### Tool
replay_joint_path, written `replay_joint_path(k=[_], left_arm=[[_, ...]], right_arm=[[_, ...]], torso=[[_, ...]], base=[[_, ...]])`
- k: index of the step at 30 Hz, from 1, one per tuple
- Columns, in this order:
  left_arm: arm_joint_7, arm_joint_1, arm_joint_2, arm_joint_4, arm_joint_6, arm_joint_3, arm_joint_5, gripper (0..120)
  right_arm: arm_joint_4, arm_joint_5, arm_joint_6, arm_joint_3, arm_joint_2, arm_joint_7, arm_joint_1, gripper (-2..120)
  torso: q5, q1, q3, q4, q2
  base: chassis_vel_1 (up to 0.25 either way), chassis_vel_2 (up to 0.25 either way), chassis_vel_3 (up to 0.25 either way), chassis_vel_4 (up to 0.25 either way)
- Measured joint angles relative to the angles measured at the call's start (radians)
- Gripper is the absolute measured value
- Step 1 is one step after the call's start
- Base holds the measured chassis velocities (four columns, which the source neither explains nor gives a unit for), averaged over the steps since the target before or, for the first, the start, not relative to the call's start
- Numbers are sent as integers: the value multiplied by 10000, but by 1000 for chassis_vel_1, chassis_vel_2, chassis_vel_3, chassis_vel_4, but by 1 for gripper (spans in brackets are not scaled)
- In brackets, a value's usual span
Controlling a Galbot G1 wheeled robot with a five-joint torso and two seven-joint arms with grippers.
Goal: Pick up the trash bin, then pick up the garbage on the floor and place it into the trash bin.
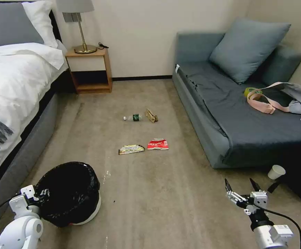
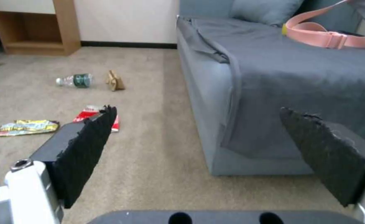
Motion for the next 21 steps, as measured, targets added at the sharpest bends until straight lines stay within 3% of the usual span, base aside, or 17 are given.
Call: replay_joint_path(k=[13, 21], left_arm=[[229, 153, -126, -467, -359, 94, 95, 11], [928, 446, -586, -1028, -1501, 420, 608, 6]], right_arm=[[-1, 11, 18, -19, 26, 15, 44, 100], [59, -43, 26, -50, 24, 17, 45, 100]], torso=[[-18, 0, 3, 3, -2], [-19, 0, 4, -4, -4]], base=[[0, 0, 0, 0], [0, 0, 0, 0]])
